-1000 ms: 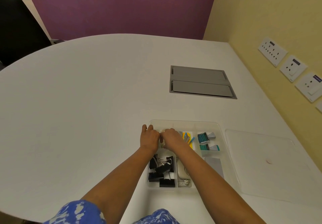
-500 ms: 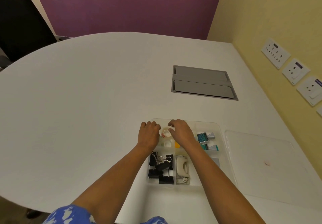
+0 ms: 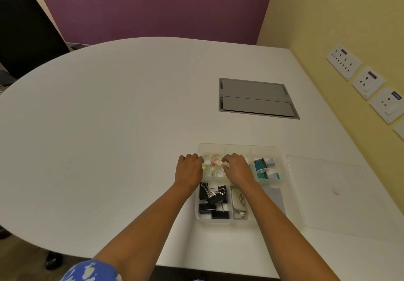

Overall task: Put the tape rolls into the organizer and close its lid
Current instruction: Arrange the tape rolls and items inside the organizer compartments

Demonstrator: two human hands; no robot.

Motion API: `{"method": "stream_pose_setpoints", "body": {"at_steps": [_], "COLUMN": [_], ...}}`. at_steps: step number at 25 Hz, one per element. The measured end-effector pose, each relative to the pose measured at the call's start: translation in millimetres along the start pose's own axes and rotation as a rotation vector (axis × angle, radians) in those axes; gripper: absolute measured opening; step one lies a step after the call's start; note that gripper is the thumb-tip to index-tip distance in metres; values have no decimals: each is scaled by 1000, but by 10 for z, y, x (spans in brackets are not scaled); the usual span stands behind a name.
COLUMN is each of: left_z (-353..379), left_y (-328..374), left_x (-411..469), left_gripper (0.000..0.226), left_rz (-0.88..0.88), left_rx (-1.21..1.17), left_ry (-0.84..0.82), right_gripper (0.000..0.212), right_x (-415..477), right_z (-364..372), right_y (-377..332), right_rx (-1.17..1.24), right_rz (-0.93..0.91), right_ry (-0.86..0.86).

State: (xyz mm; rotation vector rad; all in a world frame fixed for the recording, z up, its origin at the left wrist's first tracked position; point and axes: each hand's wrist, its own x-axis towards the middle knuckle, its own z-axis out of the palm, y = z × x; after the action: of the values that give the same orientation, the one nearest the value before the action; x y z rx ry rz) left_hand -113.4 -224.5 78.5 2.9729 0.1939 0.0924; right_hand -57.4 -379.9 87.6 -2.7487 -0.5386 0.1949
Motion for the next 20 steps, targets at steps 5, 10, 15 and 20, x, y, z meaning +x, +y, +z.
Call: {"method": "stream_pose_setpoints", "body": {"at_steps": [5,10,15,20], "left_z": [-33,-90,-91,4], "left_y": [-59,54,508,1413], "left_x": [-164,-193,59,449], "left_gripper": [31,31,30,30], "left_rz": [38,85,136,155], "left_rx": [-7,-19,-68,-140], "left_ry": [7,26,77,111], "right_gripper": [28,27,28,28], "right_x": [-173,-349,-374,-341], "right_z": [13,-28,-262,-605], "right_y": [-42,33,444,1281], "right_rx": [28,76,76,71], "right_rz": [42,57,94,147], "right_ry": [19,51,131,168]}}
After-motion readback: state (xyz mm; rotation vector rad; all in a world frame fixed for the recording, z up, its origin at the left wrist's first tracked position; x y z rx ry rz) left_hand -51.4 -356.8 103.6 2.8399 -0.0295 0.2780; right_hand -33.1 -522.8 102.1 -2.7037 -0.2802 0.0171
